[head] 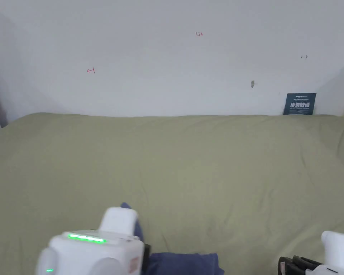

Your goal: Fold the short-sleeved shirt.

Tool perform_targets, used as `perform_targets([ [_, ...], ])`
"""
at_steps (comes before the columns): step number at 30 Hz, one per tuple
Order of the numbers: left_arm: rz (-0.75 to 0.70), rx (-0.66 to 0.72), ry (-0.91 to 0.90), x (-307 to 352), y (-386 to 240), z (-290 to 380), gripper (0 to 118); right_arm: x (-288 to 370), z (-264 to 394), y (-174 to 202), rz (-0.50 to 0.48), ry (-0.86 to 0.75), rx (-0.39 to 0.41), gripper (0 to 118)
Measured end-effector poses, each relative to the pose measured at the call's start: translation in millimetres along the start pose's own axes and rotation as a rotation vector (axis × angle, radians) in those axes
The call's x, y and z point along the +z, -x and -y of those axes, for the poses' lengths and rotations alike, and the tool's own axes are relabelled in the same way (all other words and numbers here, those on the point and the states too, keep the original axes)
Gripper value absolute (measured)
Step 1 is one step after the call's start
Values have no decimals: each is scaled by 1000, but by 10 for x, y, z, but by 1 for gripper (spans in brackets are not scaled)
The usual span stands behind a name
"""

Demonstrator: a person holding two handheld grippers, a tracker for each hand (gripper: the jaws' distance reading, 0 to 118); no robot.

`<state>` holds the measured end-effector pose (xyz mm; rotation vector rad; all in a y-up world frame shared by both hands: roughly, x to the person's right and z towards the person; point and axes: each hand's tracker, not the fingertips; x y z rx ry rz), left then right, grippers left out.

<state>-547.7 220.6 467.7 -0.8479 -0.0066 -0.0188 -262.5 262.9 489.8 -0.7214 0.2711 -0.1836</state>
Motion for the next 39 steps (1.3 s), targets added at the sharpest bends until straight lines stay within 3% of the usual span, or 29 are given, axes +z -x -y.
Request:
perform_targets([
  [4, 148, -80, 108, -462, -610, 64, 13, 95, 49, -126, 8, -4, -30, 1],
  [8, 162, -140, 221, -857, -931, 266, 15, 164, 75, -299, 51, -4, -63, 1],
  [12, 230, -58, 253, -970, -846, 381, 35, 181, 67, -439, 92, -15, -94, 2],
  [15, 344, 63, 259, -728, -654, 278, 68, 170, 48, -465, 90, -21, -105, 2],
  [20, 540, 180, 123, -137, -175, 52, 68, 146, 57, -416, 67, -20, -97, 2],
  [23, 671, 275, 4, -257, 211, 8, 68, 126, 102, -397, 51, -9, -96, 2],
  [26, 730, 477, 14, -741, 530, 34, 63, 146, 161, -380, 43, 4, -92, 2],
  [28, 733, 542, 46, -1048, 605, 135, 16, 179, 193, -385, 44, 10, -95, 2],
  [29, 703, 514, 43, -1156, 570, 214, 3, 195, 208, -389, 44, 11, -96, 2],
  [30, 667, 502, 65, -1246, 538, 288, 3, 210, 217, -400, 44, 11, -99, 2],
  [33, 784, 511, 167, -1426, 314, 583, 3, 237, 210, -425, 55, 2, -112, 2],
  [39, 884, 713, 39, -1254, 47, 1024, 1, 271, 168, -413, 71, -15, -101, 2],
])
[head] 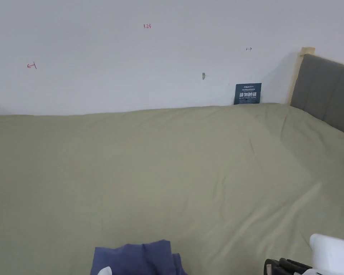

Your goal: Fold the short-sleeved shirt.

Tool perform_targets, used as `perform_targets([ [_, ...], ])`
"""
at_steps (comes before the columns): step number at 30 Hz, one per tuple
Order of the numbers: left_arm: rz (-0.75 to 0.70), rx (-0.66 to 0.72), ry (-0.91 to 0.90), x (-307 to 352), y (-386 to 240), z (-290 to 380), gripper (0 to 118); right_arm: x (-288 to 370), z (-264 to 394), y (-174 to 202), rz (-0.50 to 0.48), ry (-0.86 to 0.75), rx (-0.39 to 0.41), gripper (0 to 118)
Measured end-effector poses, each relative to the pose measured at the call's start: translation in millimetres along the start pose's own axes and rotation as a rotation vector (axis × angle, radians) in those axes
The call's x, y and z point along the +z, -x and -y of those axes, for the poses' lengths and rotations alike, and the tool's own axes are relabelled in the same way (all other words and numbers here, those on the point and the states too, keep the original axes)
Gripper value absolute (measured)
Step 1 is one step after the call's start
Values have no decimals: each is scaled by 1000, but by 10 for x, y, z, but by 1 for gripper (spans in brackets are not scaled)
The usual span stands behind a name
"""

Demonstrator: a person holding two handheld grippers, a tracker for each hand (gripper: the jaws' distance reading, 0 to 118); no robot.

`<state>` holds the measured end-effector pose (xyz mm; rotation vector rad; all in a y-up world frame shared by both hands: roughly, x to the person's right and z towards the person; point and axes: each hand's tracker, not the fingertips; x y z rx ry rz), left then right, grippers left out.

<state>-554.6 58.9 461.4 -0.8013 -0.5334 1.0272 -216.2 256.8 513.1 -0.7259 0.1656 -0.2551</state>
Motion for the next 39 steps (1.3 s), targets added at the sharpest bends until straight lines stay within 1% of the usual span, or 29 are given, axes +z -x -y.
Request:
perform_targets([
  [3, -28, -63, 46, -79, -14, 242, 1, -68, -3, 51, -11, 0, 6, 2],
  [5, -18, -58, 87, -163, -23, 371, 1, -120, -7, 98, -21, 11, 7, 2],
  [7, -51, -71, 142, -218, -89, 441, 1, -162, -8, 163, -35, 16, 23, 2],
  [8, -73, -114, 145, -194, -183, 455, 1, -188, -17, 202, -45, 16, 39, 2],
  [9, -76, -180, 129, -97, -323, 459, 1, -238, -35, 246, -75, 13, 71, 1],
  [11, -56, -291, 83, 198, -584, 398, 1, -367, -71, 329, -113, 23, 93, 1],
  [13, -57, -339, 17, 599, -769, 272, 1, -575, -98, 420, -201, 60, 116, 1],
  [15, -123, -393, -80, 1068, -877, 140, 1, -840, -105, 520, -297, 118, 140, 1],
  [17, -199, -396, -180, 1514, -960, 13, 1, -1067, -104, 626, -399, 157, 145, 1],
  [19, -245, -375, -291, 1917, -939, -60, 1, -1339, -94, 745, -552, 220, 158, 1],
  [20, -278, -352, -337, 2105, -918, -88, 1, -1512, -60, 792, -626, 260, 150, 1],
  [22, -334, -328, -416, 2347, -890, -106, 1, -1881, 55, 834, -755, 343, 92, 1],
  [23, -358, -297, -447, 2461, -871, -102, 1, -2089, 142, 822, -802, 378, 38, 1],
  [24, -360, -266, -473, 2568, -843, -95, 1, -2290, 239, 779, -843, 432, -32, 1],
  [25, -350, -244, -493, 2623, -812, -85, 1, -2432, 313, 742, -855, 472, -81, 1],
  [27, -362, -193, -530, 2726, -791, -70, 1, -2664, 491, 617, -845, 541, -197, 1],
  [28, -323, -162, -524, 2755, -788, -65, 1, -2776, 580, 534, -838, 566, -228, 1],
  [29, -320, -164, -522, 2785, -729, -70, 1, -2864, 668, 460, -787, 606, -237, 1],
  [30, -329, -166, -524, 2788, -739, -79, 1, -2878, 747, 401, -730, 619, -226, 1],
  [31, -341, -171, -524, 2775, -764, -96, 1, -2882, 792, 340, -801, 593, -239, 1],
  [32, -350, -190, -516, 2769, -781, -125, 1, -2823, 773, 315, -869, 525, -256, 1],
  [33, -342, -193, -509, 2740, -816, -136, 1, -2785, 725, 381, -809, 535, -186, 1],
  [35, -319, -185, -498, 2698, -834, -196, 1, -2745, 700, 471, -787, 555, -133, 1],
  [37, -314, -186, -487, 2615, -859, -231, 1, -2740, 671, 481, -788, 565, -140, 1],
  [39, -336, -222, -426, 2475, -855, -318, 2, -2778, 686, 462, -791, 571, -146, 1],
])
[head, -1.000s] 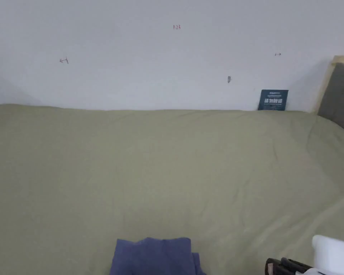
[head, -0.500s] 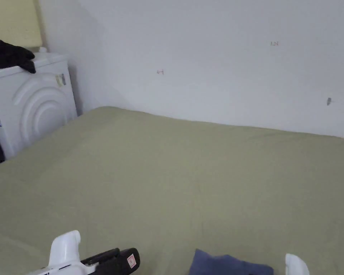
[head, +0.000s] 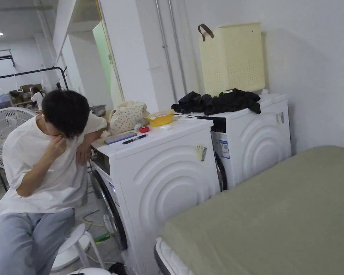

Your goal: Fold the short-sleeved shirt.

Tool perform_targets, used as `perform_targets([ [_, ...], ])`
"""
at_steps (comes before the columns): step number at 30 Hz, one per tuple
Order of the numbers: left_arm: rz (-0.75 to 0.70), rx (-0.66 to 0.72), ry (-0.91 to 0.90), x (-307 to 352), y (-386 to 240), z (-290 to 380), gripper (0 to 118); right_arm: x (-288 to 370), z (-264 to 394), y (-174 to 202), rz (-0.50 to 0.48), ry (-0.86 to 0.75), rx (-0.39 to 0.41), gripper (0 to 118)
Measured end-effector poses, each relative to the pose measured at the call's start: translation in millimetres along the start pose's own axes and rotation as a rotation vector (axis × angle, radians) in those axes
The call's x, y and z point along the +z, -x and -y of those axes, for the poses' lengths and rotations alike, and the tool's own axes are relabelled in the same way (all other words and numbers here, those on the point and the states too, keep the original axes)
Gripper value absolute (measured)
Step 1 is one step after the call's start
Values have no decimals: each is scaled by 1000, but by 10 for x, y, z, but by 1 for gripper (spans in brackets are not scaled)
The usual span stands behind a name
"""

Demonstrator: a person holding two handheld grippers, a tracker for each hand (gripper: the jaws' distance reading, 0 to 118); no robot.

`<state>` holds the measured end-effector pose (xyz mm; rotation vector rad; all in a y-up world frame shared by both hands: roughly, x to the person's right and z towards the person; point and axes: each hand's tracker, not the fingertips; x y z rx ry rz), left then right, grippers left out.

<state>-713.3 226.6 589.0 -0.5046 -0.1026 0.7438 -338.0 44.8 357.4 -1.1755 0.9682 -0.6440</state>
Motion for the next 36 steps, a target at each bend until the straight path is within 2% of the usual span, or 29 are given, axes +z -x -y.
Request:
perform_targets([
  [3, -18, -21, 130, -342, 27, -16, 4, -3, 19, -4, 0, -4, 14, 1],
  [5, -32, 11, 218, -626, 81, -12, 13, -3, 22, -4, -1, -5, 16, 1],
  [7, -72, 39, 293, -914, 178, 28, 36, -9, 19, -7, -2, -3, 17, 1],
  [9, -133, 54, 365, -1171, 237, 81, 73, -9, 27, 4, -1, -4, 23, 1],
  [10, -156, 53, 388, -1288, 277, 114, 81, -10, 27, 5, 0, -5, 24, 1],
  [14, -141, 42, 493, -1643, 386, 259, 83, -4, 11, 8, -2, -4, 26, 1],
  [17, -139, 100, 541, -1868, 501, 383, 85, -3, -21, -27, -4, -1, 31, 1],
  [20, -10, 157, 471, -1871, 562, 359, 104, -4, -16, -11, -4, 2, 40, 1],
  [23, 136, 250, 502, -1807, 430, 328, 104, -4, -32, -31, -9, 6, 41, 1],
  [25, 172, 274, 584, -1896, 419, 432, 104, -3, -36, -35, -12, 8, 42, 1],
  [28, 207, 220, 558, -1945, 352, 592, 104, -5, -24, -49, -13, 3, 44, 1],
  [32, 202, 313, 544, -1967, 385, 591, 102, -1, -10, -24, -14, 3, 45, 1],
  [33, 187, 304, 548, -1964, 391, 586, 93, 3, -9, -21, -15, 1, 45, 1],
  [34, 99, 269, 566, -1955, 358, 592, 72, 8, -8, -17, -15, -2, 46, 1],
  [35, 16, 177, 562, -1945, 363, 611, 35, 13, -7, -27, -14, -6, 47, 1],
  [36, 36, 170, 563, -1925, 409, 628, 20, 15, -3, -22, -15, -7, 54, 1],
])
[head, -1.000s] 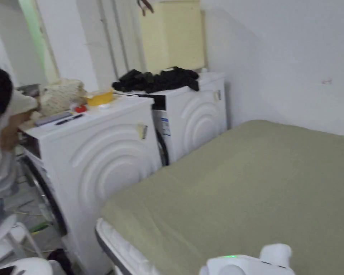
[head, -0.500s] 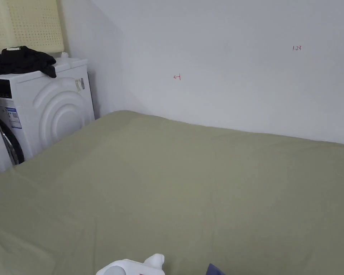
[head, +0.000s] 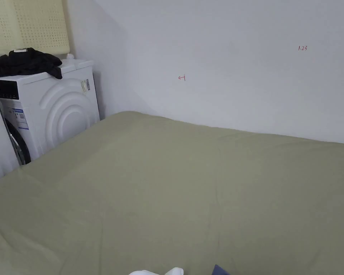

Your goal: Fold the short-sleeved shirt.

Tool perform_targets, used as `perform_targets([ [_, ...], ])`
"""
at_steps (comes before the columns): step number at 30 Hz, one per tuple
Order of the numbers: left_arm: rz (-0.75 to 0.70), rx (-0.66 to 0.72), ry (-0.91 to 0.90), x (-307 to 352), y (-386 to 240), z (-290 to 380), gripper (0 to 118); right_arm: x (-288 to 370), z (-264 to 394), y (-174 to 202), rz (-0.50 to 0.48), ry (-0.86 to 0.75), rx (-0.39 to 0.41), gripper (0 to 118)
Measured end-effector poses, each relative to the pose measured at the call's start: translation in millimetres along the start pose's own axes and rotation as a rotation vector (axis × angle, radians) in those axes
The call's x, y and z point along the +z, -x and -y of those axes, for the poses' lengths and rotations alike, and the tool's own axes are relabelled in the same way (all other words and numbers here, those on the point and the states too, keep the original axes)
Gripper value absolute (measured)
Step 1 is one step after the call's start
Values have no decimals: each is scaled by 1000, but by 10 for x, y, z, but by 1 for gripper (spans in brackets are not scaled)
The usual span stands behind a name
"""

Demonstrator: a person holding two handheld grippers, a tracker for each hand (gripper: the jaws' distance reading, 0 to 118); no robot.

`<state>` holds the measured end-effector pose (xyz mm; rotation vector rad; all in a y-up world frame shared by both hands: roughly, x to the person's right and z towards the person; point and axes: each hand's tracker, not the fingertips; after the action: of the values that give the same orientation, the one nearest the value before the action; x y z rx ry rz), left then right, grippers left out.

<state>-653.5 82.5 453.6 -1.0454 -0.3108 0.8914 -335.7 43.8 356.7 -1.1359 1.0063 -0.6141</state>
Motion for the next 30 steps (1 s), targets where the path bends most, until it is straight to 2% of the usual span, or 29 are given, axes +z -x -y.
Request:
perform_targets([
  [1, 121, 65, 3, 27, 40, 12, 20, -2, 13, 31, 18, -2, 23, 1],
  [6, 96, 29, 11, 65, 118, -127, 20, 51, 37, 171, 55, -32, 67, 1],
  [8, 82, 16, 24, 190, 140, -227, 20, 110, 38, 253, 90, -47, 113, 1],
  [10, 40, -44, 18, 445, 66, -288, 20, 154, 31, 293, 116, -50, 132, 1],
  [13, -40, -48, 6, 981, 207, -533, 20, 190, 25, 336, 147, -63, 142, 1],
  [20, -282, -65, -70, 2419, 1128, -1354, 20, 69, 55, 515, 181, -110, 127, 1],
  [23, -347, -15, -76, 2879, 1517, -1571, 20, -18, 77, 633, 180, -129, 131, 1],
  [27, -480, 20, -39, 3131, 1976, -1721, 20, -73, 68, 748, 176, -162, 134, 1],
  [30, -492, 29, -4, 3168, 2133, -1725, 20, -57, 32, 796, 208, -168, 149, 1],
])
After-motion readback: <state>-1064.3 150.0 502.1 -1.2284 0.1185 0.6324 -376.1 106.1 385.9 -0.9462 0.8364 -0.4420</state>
